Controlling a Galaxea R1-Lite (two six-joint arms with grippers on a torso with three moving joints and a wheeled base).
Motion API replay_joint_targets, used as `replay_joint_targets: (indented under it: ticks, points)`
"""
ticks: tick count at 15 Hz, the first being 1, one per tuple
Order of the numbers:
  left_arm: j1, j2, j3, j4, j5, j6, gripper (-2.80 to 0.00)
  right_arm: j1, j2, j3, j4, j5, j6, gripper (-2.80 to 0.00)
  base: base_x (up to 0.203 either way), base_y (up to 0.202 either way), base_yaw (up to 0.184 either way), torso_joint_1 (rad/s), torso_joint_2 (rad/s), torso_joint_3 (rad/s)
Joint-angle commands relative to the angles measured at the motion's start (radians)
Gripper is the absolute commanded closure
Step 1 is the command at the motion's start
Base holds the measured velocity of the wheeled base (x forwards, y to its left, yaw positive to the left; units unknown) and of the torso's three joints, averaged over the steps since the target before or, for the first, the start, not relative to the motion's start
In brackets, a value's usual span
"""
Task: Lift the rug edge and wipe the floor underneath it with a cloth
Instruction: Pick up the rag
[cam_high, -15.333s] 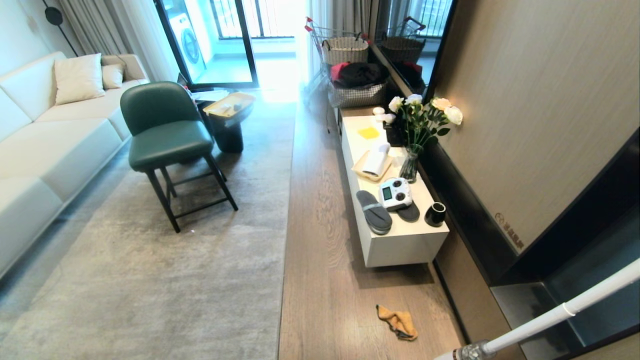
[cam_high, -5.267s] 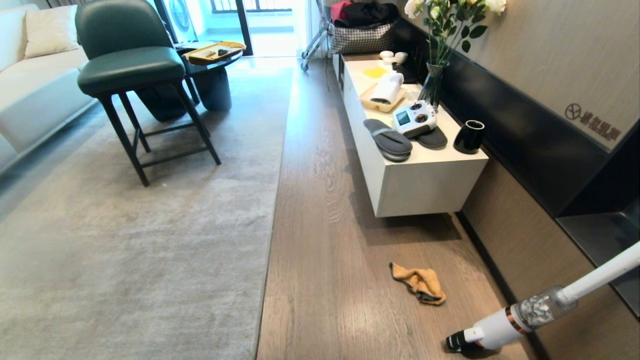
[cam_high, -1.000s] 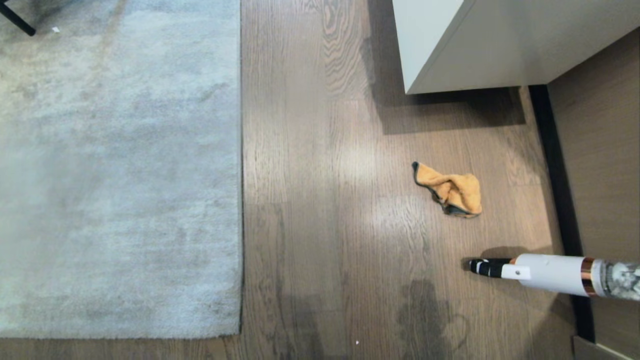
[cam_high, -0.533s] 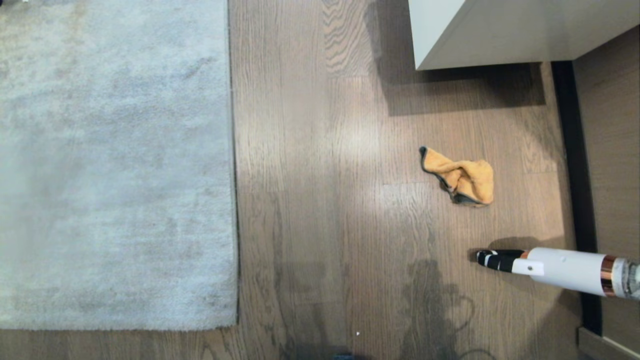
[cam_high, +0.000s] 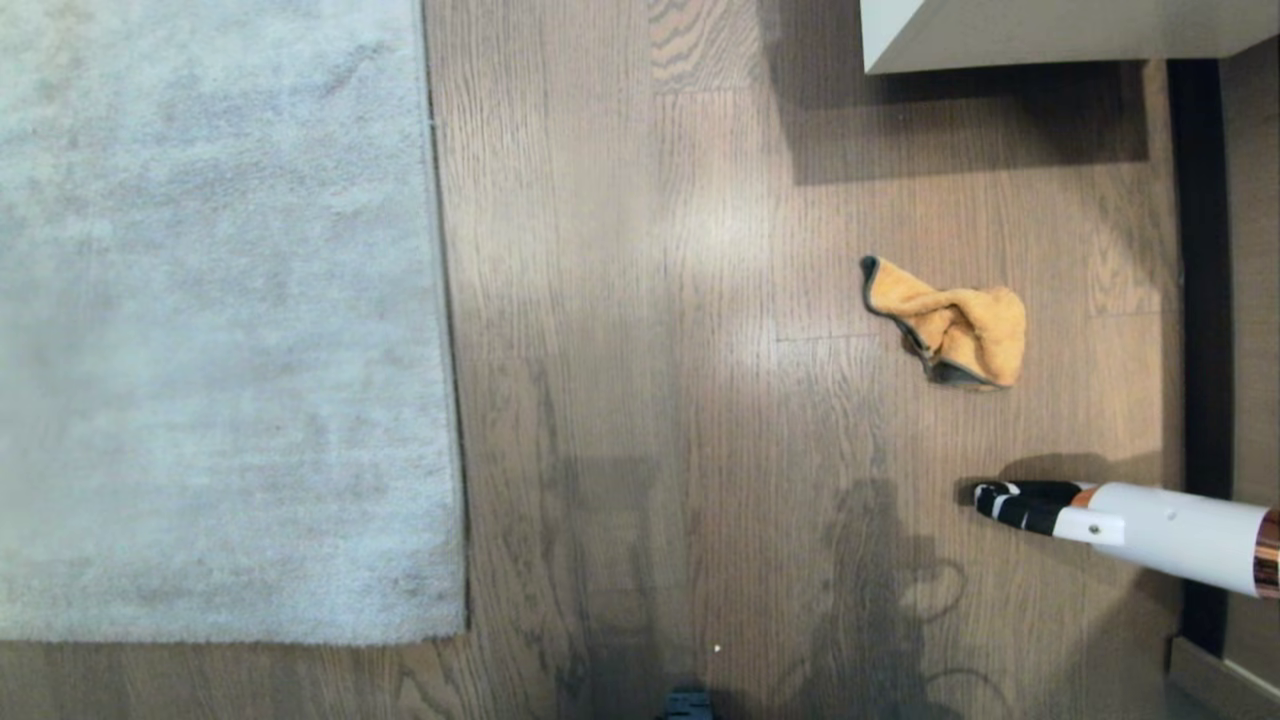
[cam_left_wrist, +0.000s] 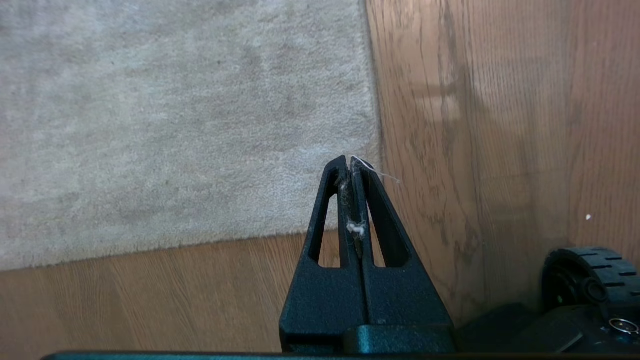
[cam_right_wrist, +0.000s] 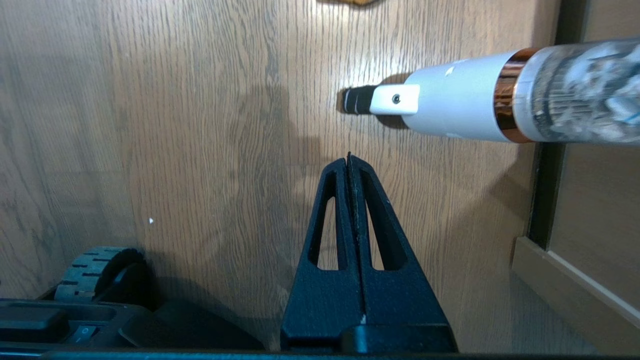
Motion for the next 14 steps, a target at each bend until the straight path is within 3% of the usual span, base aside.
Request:
replay_joint_targets:
  ticks: [1, 14]
  points:
    - [0.0, 0.0, 0.0, 0.0, 0.0, 0.001, 0.0, 0.0, 0.001, 0.0, 0.001, 0.0, 0.0, 0.0, 0.0, 0.0, 0.0, 0.002, 0.0, -0.196]
    - [0.0, 0.0, 0.0, 0.001, -0.001, 0.0, 0.0, 0.0, 0.001, 0.0, 0.001, 0.0, 0.0, 0.0, 0.0, 0.0, 0.0, 0.002, 0.0, -0.19]
